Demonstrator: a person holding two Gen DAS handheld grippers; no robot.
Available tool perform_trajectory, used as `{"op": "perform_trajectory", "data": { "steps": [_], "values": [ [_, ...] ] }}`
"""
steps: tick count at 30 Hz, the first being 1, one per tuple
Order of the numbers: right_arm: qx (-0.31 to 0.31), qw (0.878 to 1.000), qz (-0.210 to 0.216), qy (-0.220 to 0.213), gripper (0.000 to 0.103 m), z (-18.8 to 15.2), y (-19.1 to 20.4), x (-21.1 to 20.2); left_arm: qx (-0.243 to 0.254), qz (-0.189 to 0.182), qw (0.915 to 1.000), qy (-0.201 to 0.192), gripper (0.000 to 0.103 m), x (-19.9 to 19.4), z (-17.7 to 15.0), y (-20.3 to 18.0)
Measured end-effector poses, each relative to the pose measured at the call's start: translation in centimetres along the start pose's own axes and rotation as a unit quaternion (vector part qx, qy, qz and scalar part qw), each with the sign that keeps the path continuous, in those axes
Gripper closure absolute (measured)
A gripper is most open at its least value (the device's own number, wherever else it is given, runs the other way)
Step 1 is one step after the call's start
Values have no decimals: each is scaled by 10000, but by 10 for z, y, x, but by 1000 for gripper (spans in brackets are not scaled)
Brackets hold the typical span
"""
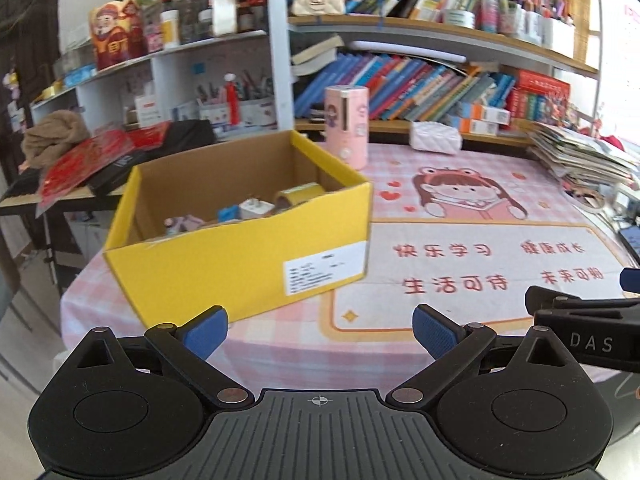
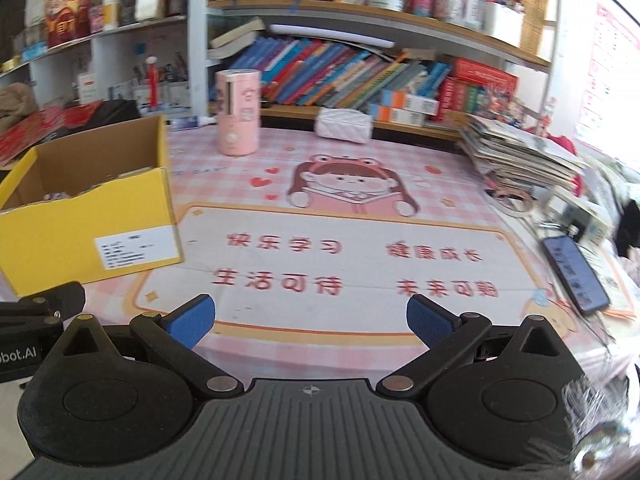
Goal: Organize objects
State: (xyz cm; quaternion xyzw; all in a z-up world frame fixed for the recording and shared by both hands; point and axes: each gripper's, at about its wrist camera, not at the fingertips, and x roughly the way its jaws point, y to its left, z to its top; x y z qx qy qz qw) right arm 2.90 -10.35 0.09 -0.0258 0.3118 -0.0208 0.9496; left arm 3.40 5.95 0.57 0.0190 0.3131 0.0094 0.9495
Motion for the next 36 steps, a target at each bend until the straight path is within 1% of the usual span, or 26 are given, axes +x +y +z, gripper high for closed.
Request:
{"op": "perform_trajectory", "data": {
  "steps": [4,9,11,20,28,36],
  "values": [
    [46,9999,-162,19,0,-2,-8,-1,52,-58,10000,12,3,2,2,-10],
    [-33,9997,-237,3,0,-5,-15,-5,-30,-94,9999,51,2,4,6,-19],
    [-46,9994,-339,14,0,-5,-19,-6,-44,-113,9999,73,2,4,7,-25],
    [134,9982,-526,236,0,-13,-42,-3,118,-137,9997,190,2,3,3,-51],
    [207,9975,-607,299,0,-17,-52,-3,149,-87,9995,252,2,2,3,-61],
    [225,9969,-667,354,0,-19,-54,-3,159,-13,9994,298,2,2,2,-65]
  ]
}}
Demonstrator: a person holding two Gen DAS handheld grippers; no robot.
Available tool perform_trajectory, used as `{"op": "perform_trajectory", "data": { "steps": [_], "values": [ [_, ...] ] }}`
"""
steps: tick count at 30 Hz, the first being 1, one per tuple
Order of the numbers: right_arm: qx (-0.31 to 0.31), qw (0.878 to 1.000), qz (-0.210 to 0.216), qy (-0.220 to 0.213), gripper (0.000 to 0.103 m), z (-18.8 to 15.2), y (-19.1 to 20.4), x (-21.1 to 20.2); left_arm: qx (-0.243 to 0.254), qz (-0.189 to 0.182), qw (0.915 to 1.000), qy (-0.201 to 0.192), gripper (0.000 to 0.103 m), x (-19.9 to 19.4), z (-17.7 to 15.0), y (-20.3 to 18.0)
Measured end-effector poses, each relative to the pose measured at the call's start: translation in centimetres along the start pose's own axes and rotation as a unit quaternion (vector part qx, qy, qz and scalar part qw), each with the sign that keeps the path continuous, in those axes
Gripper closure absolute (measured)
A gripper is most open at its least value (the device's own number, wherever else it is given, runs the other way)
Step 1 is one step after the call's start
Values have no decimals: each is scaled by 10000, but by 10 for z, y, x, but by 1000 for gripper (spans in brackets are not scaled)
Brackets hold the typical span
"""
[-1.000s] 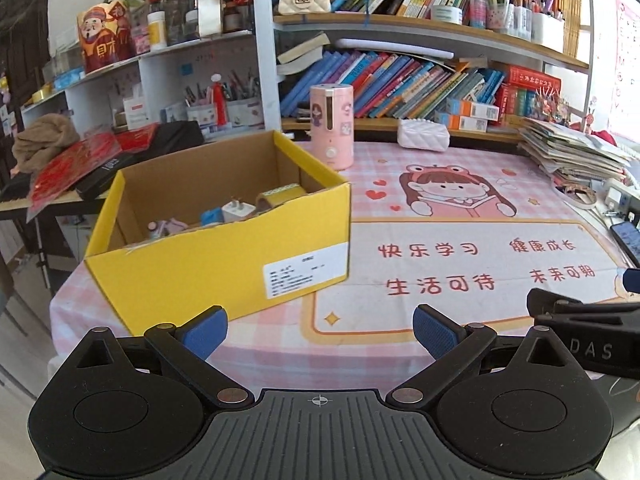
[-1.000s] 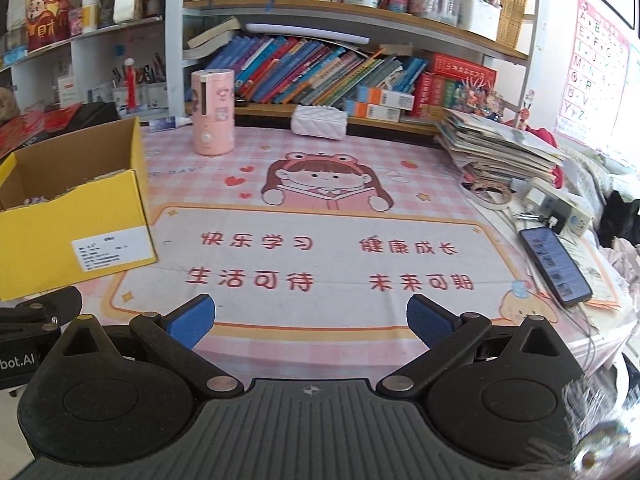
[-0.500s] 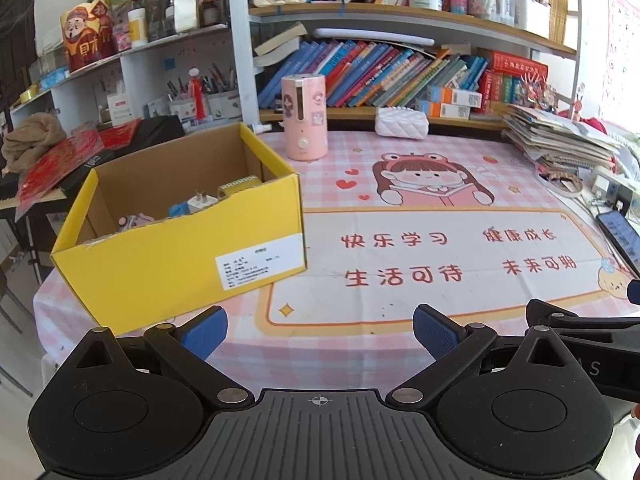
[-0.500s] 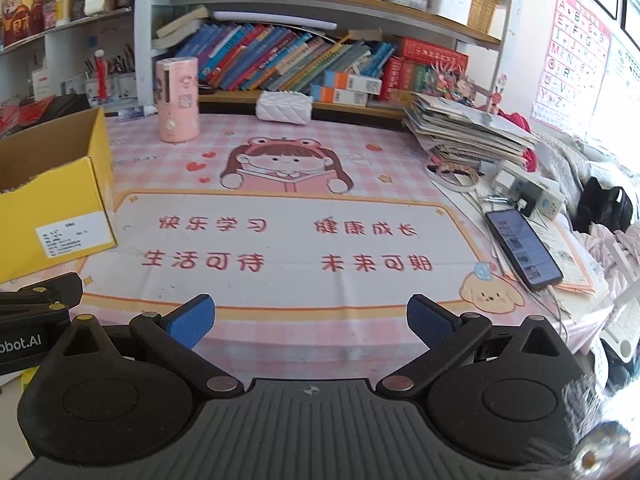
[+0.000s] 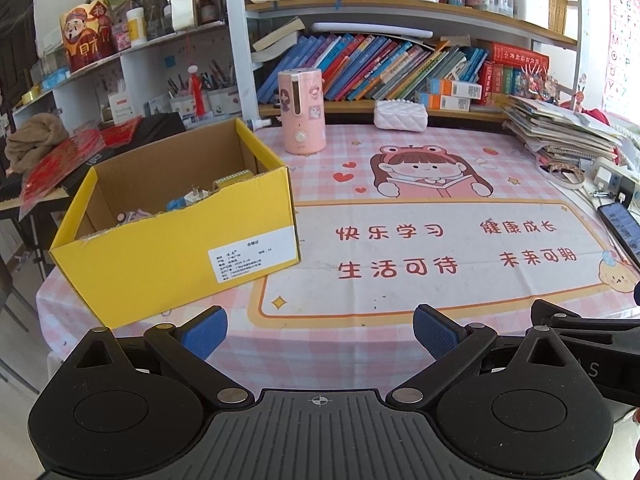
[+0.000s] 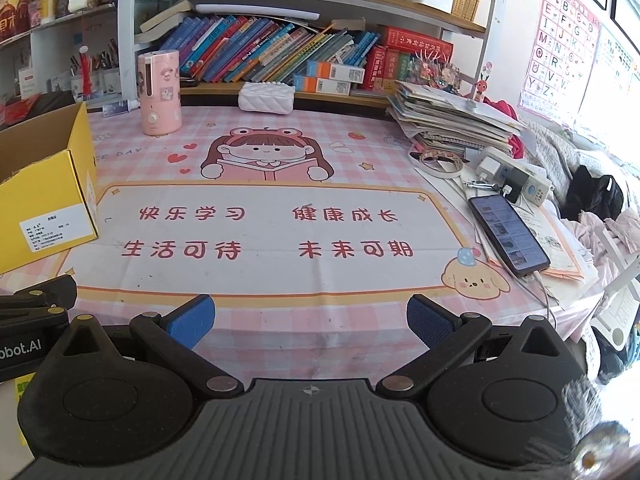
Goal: Organize objects
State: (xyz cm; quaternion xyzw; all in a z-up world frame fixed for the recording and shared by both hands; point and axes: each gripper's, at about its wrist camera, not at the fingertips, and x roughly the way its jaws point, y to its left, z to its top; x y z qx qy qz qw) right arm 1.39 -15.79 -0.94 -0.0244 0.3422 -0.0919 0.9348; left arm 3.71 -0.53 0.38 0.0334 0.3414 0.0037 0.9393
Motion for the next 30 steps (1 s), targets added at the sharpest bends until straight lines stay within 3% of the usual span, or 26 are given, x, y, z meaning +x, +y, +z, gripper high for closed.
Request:
{"op": "perform_trajectory", "data": {
  "steps": [12,30],
  "values": [
    [-52,9999,-110,86,0,0,9,2,-113,240,9996,79,2,3,-1,3],
    [-90,9997,-87,196,0,0,12,9,-195,207,9992,266,2,12,-2,9]
  ]
}}
